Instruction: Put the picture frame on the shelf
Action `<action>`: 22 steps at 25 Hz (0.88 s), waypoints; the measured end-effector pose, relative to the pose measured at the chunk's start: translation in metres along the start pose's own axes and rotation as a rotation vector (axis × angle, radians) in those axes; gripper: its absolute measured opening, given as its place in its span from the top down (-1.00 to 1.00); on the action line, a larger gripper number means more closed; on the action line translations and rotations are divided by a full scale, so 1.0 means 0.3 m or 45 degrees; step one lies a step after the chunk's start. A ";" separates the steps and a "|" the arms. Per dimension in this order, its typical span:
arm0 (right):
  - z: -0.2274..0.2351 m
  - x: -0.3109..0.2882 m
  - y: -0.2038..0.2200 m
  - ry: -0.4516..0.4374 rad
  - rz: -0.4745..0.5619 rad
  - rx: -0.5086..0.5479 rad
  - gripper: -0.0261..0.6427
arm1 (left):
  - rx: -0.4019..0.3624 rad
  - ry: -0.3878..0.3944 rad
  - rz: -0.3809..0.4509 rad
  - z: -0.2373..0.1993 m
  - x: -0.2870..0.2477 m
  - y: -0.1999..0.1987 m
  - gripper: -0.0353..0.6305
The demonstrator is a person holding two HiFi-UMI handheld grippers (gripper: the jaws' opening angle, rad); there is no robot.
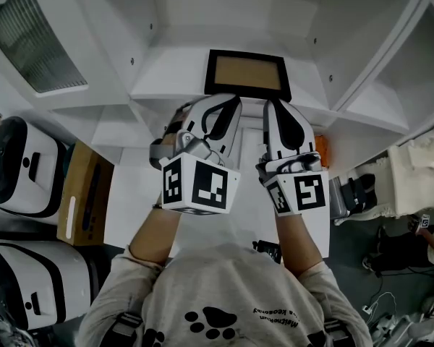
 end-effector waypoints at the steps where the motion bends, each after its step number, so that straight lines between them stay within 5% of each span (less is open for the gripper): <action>1: -0.001 0.001 -0.001 0.005 -0.004 0.006 0.82 | 0.020 0.000 0.003 0.000 0.004 -0.001 0.83; 12: -0.094 0.112 -0.051 0.052 -0.026 0.092 0.82 | 0.349 -0.058 0.162 0.025 0.172 -0.063 0.83; 22: -0.278 0.284 -0.027 0.034 -0.048 0.130 0.82 | 0.457 -0.179 0.290 0.101 0.408 -0.071 0.83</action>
Point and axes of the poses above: the fingertips, and each gripper's own axes: x backward along the fingers, z to its right, y out of its underside, the point moved 1 cm from there along x, backward along the fingers, and after that the axes turned 14 degrees about -x, right-handed, at the moved point
